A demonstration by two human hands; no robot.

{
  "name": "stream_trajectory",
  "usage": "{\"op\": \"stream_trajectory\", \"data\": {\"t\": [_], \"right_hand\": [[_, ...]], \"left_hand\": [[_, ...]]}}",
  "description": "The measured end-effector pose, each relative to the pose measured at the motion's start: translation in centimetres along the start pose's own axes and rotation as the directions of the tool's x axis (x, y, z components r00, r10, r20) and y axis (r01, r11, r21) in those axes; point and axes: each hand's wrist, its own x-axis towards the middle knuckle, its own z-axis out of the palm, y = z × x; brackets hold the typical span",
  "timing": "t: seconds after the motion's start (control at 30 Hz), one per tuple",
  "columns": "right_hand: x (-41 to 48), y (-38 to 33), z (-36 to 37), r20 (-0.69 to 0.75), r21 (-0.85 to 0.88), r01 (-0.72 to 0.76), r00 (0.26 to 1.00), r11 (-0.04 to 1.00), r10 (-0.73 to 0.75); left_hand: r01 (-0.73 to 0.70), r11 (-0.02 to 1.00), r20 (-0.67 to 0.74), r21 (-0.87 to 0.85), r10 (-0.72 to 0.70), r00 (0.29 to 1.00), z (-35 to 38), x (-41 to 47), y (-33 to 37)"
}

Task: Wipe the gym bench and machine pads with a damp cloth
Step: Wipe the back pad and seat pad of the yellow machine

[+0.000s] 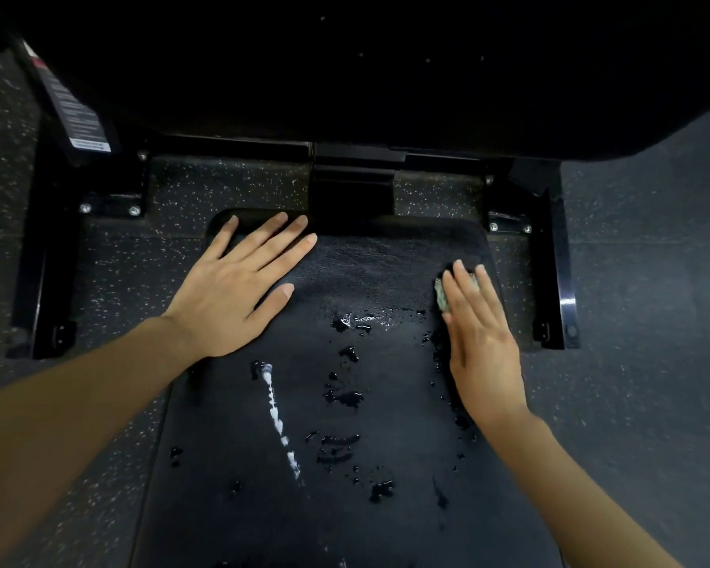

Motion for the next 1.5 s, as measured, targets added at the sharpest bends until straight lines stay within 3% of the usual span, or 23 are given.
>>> {"op": "stream_trajectory", "data": {"t": [0.13,0.43,0.6,0.67,0.8,0.93,1.0,1.17,1.4,1.5], "right_hand": [[1.2,1.2,-0.3,0.023,-0.019,0.068,0.997,0.997,-0.068],[8.7,3.3,-0.1,0.018,0.024,-0.011,1.0,1.0,0.011],[6.1,2.3,1.0,-0.07,0.115,-0.002,0.997,0.993,0.011],[4.3,1.1,0.9,-0.079,0.07,0.016,0.997,0.997,-0.011],[0.9,-1.2,0.6,-0.056,0.012,0.032,0.998,0.999,-0.031],[-0.6,0.1,0.2,0.013,-0.02,0.167,0.986,0.986,-0.167],[-0.4,1.8,-0.5,0.013,-0.022,0.124,0.992,0.992,-0.124],[0.1,1.1,0.1,-0.111,0.033,-0.185,0.976,0.982,0.187],[-0.2,-4.5,2.0,-0.148,0.008,-0.166,0.975,0.986,0.165],[-0.8,-8.0,3.1,-0.136,0.048,-0.085,0.987,0.995,0.091]], "left_hand": [[-0.026,0.999,0.015,0.034,0.025,1.0,0.0,0.1,0.1],[-0.076,0.997,0.035,0.011,0.076,0.997,-0.4,0.7,-0.1],[-0.071,0.997,0.046,0.027,0.07,0.996,-0.3,0.7,-0.1],[-0.075,0.997,0.046,0.029,0.073,0.996,-0.2,0.7,-0.1],[-0.08,0.996,0.041,0.029,0.079,0.996,-0.2,0.7,-0.2],[-0.11,0.994,0.045,0.017,0.109,0.993,-0.3,0.8,-0.4],[-0.15,0.989,0.064,0.008,0.149,0.987,-0.5,1.0,-0.9],[-0.314,0.949,0.126,0.019,0.309,0.943,-0.9,2.4,-2.3],[-0.487,0.874,0.188,-0.004,0.479,0.858,-1.5,4.3,-3.7],[-0.525,0.85,0.198,-0.026,0.52,0.831,-1.6,4.7,-4.0]]}}
